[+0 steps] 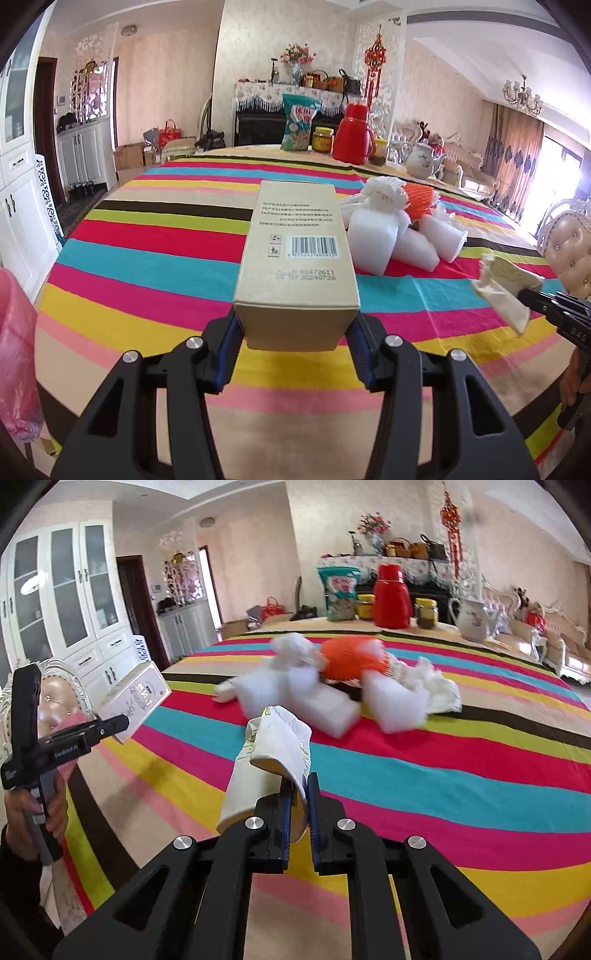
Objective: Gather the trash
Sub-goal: 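Carry both items to the pink bin and open both tools over it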
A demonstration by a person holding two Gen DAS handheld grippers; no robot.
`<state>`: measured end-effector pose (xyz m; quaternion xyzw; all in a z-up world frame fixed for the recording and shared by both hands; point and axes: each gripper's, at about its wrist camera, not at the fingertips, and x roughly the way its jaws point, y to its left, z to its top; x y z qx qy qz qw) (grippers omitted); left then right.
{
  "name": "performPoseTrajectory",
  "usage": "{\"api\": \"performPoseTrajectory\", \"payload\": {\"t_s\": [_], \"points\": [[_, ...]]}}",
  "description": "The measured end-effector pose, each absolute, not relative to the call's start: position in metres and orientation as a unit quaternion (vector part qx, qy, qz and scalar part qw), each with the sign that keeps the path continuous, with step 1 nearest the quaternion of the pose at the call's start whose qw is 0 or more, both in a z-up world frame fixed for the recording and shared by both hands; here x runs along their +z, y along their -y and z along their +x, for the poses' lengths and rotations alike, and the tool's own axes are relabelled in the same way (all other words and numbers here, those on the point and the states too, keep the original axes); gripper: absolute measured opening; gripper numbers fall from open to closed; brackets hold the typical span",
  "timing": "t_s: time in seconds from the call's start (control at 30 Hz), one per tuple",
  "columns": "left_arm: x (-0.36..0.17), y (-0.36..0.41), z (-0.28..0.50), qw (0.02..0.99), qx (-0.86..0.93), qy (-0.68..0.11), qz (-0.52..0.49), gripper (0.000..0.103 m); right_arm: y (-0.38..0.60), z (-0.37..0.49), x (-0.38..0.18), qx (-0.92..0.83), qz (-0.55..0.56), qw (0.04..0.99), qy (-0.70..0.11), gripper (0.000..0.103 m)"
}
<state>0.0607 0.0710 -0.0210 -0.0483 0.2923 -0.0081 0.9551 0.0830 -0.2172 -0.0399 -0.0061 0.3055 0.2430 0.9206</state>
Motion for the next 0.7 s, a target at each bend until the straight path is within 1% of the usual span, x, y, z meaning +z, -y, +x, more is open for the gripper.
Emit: {"api": "performPoseTrajectory", "payload": {"t_s": [0.43, 0.7], "points": [[-0.009, -0.103, 0.004, 0.967, 0.028, -0.247, -0.048, 0.050, 0.137, 0.073, -0.026, 0.298, -0.003, 0.915, -0.272, 0.010], [0.001, -0.140, -0.026, 0.973, 0.074, -0.210, -0.055, 0.050, 0.063, 0.068, -0.020, 0.346, -0.005, 0.904, -0.250, 0.011]]}}
